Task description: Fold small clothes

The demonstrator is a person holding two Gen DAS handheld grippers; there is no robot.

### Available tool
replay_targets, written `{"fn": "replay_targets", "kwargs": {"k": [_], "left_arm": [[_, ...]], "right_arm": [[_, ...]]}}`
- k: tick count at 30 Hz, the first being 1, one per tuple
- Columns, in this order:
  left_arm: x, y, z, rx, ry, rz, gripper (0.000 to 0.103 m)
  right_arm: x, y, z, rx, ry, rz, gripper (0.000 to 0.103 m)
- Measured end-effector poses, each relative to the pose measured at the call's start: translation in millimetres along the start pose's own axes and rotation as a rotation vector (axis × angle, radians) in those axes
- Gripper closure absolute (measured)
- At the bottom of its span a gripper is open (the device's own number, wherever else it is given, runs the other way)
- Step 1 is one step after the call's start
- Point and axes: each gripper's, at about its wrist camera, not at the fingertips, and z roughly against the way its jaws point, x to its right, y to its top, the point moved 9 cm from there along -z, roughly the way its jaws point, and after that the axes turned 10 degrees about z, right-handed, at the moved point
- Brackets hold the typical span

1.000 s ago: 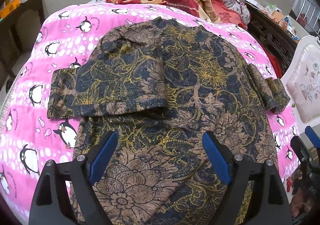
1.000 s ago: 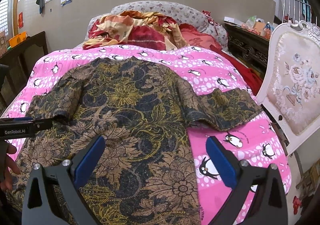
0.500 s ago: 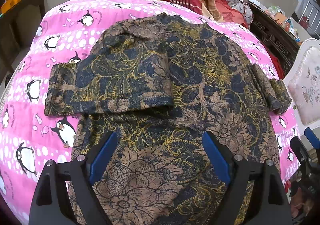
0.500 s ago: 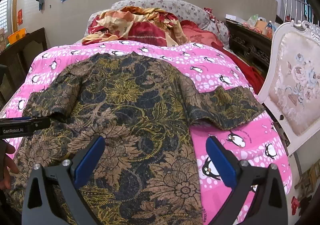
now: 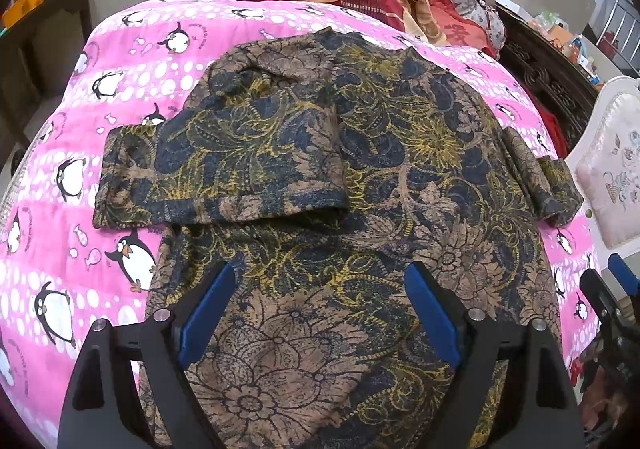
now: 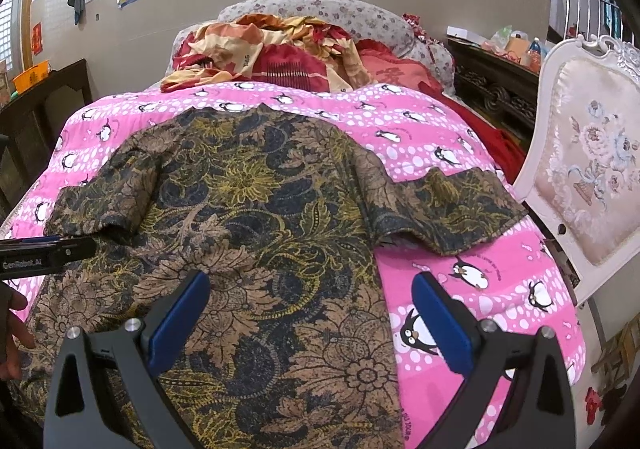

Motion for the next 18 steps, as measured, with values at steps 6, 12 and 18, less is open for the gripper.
{"fn": "replay_targets", "kwargs": {"k": [6, 12, 18], "left_arm": [[-37, 10, 1, 0.077, -0.036, 0.046, 0.035], [-136, 25, -16, 0.135, 0.048, 0.168, 0.035], [-166, 35, -19, 0.134, -0.103, 0.283, 0.033]], "right_arm": [[-3, 7, -25, -0.007, -0.018, 0.058, 0.001], [-26, -2, -77, -0.012, 0.006, 0.192, 0.001], [-34, -32, -123, -0.130, 0.037, 0.147, 0.000]]}}
